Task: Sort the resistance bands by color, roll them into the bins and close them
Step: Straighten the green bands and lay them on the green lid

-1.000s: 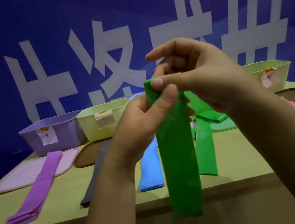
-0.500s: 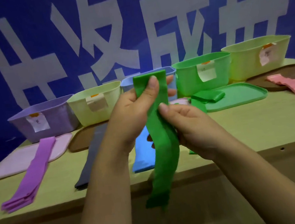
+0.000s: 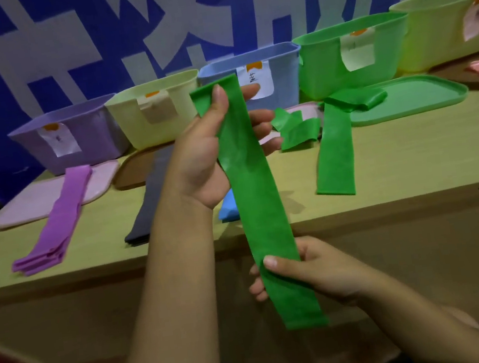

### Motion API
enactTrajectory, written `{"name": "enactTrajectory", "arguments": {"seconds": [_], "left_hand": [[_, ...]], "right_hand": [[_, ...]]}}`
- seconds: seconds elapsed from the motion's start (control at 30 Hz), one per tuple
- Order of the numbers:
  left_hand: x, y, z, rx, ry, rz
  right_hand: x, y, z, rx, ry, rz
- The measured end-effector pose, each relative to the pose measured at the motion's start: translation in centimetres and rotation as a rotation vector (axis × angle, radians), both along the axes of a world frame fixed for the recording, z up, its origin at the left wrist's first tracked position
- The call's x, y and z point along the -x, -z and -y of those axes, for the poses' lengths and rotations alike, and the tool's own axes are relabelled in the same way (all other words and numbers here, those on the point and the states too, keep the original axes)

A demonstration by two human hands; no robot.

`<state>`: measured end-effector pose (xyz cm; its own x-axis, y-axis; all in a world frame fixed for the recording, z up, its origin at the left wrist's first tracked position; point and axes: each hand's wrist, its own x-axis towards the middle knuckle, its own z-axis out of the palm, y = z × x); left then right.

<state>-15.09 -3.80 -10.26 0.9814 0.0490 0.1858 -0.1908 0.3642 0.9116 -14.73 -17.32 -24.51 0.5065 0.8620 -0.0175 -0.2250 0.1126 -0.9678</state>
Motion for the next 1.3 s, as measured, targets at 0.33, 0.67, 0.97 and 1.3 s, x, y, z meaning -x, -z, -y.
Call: {"name": "enactTrajectory", "arguments": {"seconds": [0.33,0.67,0.97,1.3], "left_hand": [[-0.5,1.7,-0.9,0.083,-0.104,-0.001],[-1.0,3.0,-0.5,0.059,-0.128,0.027],[-1.1,3.2,0.2,0.140,-0.090,0.020],[-1.4,3.6,0.4,0.139,-0.113,-0.003]], "right_hand": [[0.8,5.5,-0.3,0.263,0.167,0.160],[0.3,3.9,1.7,0.309,0.263,0.452],[-3.0,-7.7,6.8,0.303,0.520,0.846],[-10.2,-6.5,6.0,0.848,0.495,1.186]]}}
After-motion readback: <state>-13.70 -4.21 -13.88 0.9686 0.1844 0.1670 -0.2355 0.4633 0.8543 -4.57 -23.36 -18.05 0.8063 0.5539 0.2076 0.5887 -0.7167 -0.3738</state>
